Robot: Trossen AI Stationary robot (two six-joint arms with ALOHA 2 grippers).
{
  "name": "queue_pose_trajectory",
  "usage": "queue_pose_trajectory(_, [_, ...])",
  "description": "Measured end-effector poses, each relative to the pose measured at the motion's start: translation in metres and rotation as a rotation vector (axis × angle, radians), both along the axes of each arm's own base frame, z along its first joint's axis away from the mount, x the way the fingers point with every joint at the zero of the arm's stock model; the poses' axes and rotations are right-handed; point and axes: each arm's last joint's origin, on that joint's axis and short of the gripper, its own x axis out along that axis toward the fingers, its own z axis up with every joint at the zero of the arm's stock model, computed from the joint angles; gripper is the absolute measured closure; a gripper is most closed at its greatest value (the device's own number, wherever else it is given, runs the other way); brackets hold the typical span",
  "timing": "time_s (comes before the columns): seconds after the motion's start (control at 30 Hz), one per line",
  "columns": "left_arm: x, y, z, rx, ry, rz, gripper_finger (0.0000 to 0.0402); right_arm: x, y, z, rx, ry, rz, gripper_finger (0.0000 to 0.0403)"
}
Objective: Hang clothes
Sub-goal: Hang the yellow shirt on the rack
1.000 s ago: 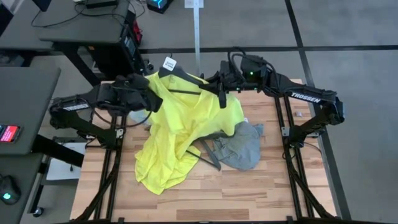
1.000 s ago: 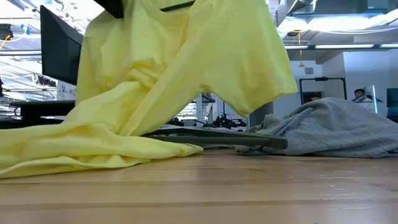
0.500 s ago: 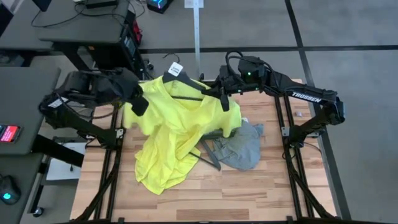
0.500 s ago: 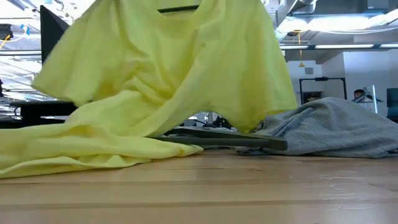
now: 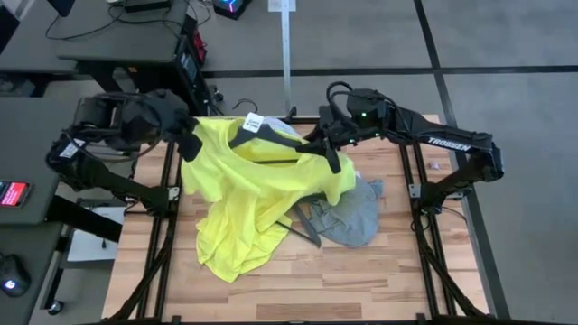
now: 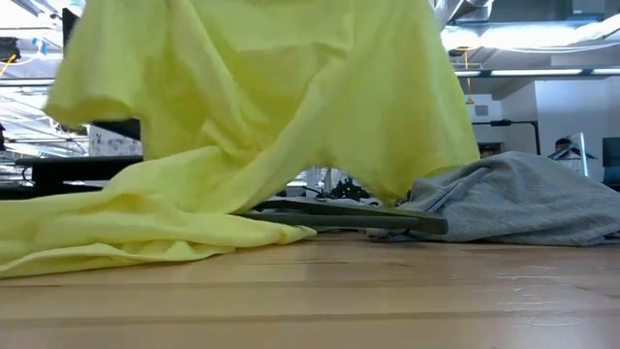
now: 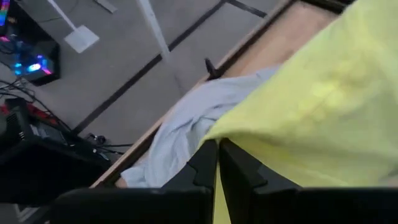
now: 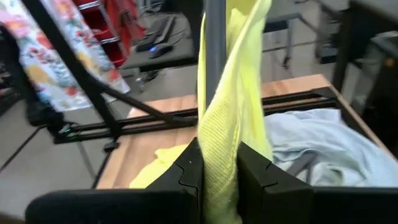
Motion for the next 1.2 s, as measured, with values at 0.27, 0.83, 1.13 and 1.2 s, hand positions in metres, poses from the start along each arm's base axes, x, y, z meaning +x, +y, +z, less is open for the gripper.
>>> queue_pose_trajectory(0.27, [0.013,-0.009,-0.006,-0.244,0.021,-0.317,0.0401,-0.013,-0.005,0.014,-0.001,-0.074,-0.021,0.0367])
queue_pose_trajectory(0.83, [-0.001,-0.011,0.019,-0.285,-0.138,-0.314,0.0325,-0.016,-0.011,0.010,-0.020,-0.033,-0.044,0.0367])
queue_pose_trajectory(1.13, [0.028,-0.005,0.011,-0.202,-0.072,-0.389,0.0262,-0.016,-0.010,0.011,-0.019,-0.040,-0.024,0.0367])
queue_pose_trajectory(1.2, [0.040,-0.004,0.006,-0.189,-0.033,-0.420,0.0253,-0.016,-0.010,0.011,-0.009,-0.040,-0.026,0.0367])
